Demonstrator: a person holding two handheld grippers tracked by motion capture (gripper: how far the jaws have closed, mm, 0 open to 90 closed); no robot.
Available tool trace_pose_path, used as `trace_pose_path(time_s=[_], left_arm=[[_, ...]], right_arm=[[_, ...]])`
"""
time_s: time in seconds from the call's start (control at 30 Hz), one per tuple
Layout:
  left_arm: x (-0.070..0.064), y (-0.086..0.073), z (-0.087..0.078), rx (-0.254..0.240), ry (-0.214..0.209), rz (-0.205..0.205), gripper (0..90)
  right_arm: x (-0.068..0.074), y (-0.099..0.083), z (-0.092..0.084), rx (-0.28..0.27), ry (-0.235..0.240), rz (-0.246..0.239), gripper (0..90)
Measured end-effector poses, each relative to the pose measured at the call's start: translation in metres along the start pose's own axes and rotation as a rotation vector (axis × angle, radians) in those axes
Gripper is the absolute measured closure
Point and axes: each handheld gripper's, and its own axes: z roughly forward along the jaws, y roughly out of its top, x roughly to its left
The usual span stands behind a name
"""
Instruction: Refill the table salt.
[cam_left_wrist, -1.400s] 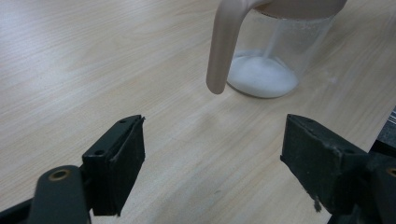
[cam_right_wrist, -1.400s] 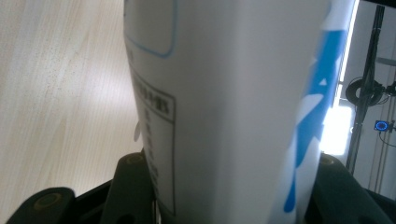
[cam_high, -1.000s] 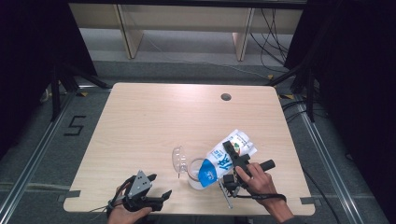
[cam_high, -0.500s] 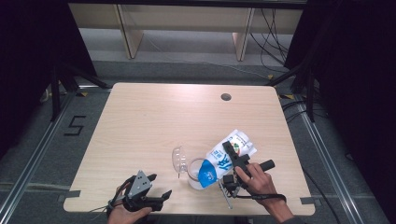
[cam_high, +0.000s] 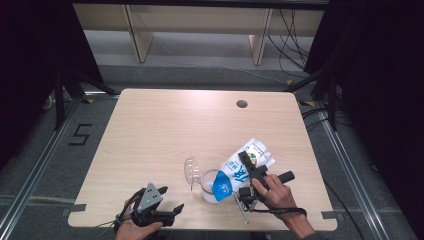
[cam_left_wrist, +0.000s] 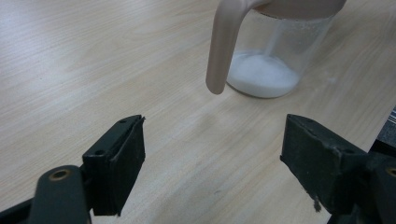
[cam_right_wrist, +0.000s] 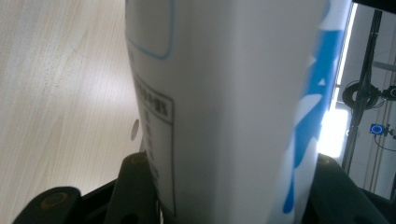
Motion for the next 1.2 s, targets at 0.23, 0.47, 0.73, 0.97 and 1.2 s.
trace_pose_path(time_s=[0.23, 0.47, 0.73, 0.97, 1.2], left_arm=[[0.0010, 0.0004, -0.0005, 0.001, 0.000, 0.024, 21.1], [0.0003, 0.0002, -0.0003, 0.001, 0.003, 0.005, 21.1], [0.0002, 0.0000, -0.0003, 0.000, 0.003, 0.006, 21.1], [0.0001, 0.0002, -0.0004, -0.003, 0.000, 0.004, 21.1], [0.0000, 0.0004, -0.0006, -0.003, 0.001, 0.005, 21.0]], right_arm=[[0.0005, 0.0008, -0.0006, 0.005, -0.003, 0.002, 58.2], [-0.0002, 0.0009, -0.0003, -0.010, -0.016, -0.012, 58.8], [0.0016, 0.0002, -0.0004, 0.001, -0.011, 0.013, 59.4], [-0.0003, 0.0006, -0.0008, -0.002, -0.009, -0.006, 60.1], [-0.0014, 0.0000, -0.0014, 0.010, -0.006, -0.006, 60.6]])
